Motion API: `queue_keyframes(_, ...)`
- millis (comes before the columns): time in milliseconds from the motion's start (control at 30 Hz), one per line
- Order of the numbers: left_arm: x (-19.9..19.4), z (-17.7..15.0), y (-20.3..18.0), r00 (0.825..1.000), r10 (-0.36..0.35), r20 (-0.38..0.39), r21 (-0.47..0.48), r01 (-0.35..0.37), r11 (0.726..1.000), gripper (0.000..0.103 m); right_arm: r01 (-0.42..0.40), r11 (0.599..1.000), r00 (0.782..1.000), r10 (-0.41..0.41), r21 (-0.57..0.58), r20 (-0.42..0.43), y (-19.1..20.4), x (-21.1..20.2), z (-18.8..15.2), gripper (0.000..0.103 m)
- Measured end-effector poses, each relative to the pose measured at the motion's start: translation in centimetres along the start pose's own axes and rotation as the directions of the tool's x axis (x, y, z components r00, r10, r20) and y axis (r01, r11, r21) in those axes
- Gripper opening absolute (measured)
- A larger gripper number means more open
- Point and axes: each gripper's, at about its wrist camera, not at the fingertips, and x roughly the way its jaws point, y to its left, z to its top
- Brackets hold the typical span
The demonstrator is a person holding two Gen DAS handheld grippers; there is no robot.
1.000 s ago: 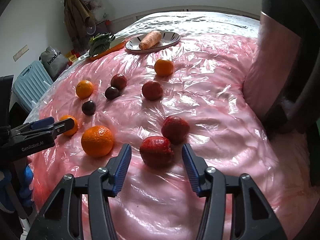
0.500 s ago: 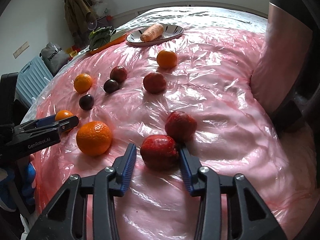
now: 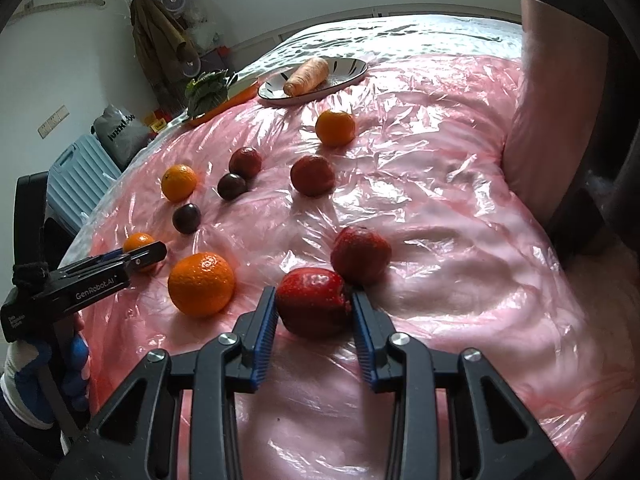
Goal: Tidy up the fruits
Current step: 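Grasp an orange with the left tool while the right tool grasps a red apple, then carry the orange and apple in both tools over the green tray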
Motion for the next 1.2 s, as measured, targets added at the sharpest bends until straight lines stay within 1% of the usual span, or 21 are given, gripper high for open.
queue_keyframes(300,-1.9,-0.2,1.3,0.999,-0.014,0.035,-0.044,0.015,0.999,0.04,-0.032,0.999,0.999,0.032,0.01,0.026,-0.2,-1.3,-0.2,0.057)
queue_keyframes(567,-4.5,-0.5,2.1,0.998,-0.01,0.063,-0.073,0.015,0.997,0.04,-0.031,1.0,0.999,0.031,0.006,0.042,-0.3,-3.4,-0.7,0.057)
queue_keyframes(767,-6.7,-1.1,1.7,0.997,-0.008,0.075,-0.069,0.013,0.997,0.04,-0.026,1.0,0.998,0.025,0.007,0.05,-0.5,-5.0,-1.1,0.057)
queue_keyframes(1000,-9.6,-1.9,-0.2,0.996,-0.041,0.084,-0.043,0.045,0.998,0.04,-0.016,1.0,0.998,0.016,-0.002,0.066,-1.2,-8.1,-2.1,0.057)
queue_keyframes(1100,-10.9,-2.4,-2.1,0.994,-0.073,0.078,-0.014,0.074,0.997,0.04,0.001,1.0,0.998,-0.001,-0.003,0.067,-2.2,-9.7,-2.9,0.057)
queue_keyframes(1200,-12.3,-2.9,-5.1,0.991,-0.106,0.08,0.042,0.103,0.994,0.04,0.028,0.999,0.997,-0.029,0.015,0.075,-4.1,-11.6,-3.6,0.057)
